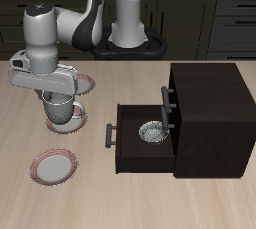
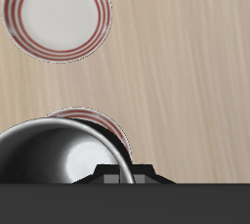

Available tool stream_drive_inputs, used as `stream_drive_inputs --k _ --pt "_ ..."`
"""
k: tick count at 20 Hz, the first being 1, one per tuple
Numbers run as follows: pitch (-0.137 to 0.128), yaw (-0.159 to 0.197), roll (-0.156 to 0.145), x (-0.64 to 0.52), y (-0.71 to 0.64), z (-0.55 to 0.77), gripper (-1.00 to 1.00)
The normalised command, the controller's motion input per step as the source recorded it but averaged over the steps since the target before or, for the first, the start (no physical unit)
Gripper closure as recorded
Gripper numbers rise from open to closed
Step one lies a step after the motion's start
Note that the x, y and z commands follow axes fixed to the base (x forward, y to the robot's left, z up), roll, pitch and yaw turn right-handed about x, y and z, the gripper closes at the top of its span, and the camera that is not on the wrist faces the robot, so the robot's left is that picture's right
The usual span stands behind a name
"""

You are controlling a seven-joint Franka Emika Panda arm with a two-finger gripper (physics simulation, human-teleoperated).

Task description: Place the porcelain mug on top of the cabinet

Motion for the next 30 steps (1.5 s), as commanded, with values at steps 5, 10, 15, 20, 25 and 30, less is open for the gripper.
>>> stream_drive_inputs --k 5,10,15,20,25,30 --pt "-0.045 -0.014 0.025 -0.12 0.24 0.44 1.0" --pt "-0.062 -0.01 0.013 -0.14 0.17 0.59 1.0" --pt "-0.032 -0.025 0.023 -0.12 0.16 0.56 1.0" --pt "-0.061 -0.002 -0.002 -0.19 0.22 0.66 1.0" --pt "-0.058 0.025 -0.013 -0.13 0.14 0.49 1.0" --pt "-0.056 -0.006 -0.007 -0.02 0.23 0.45 1.0"
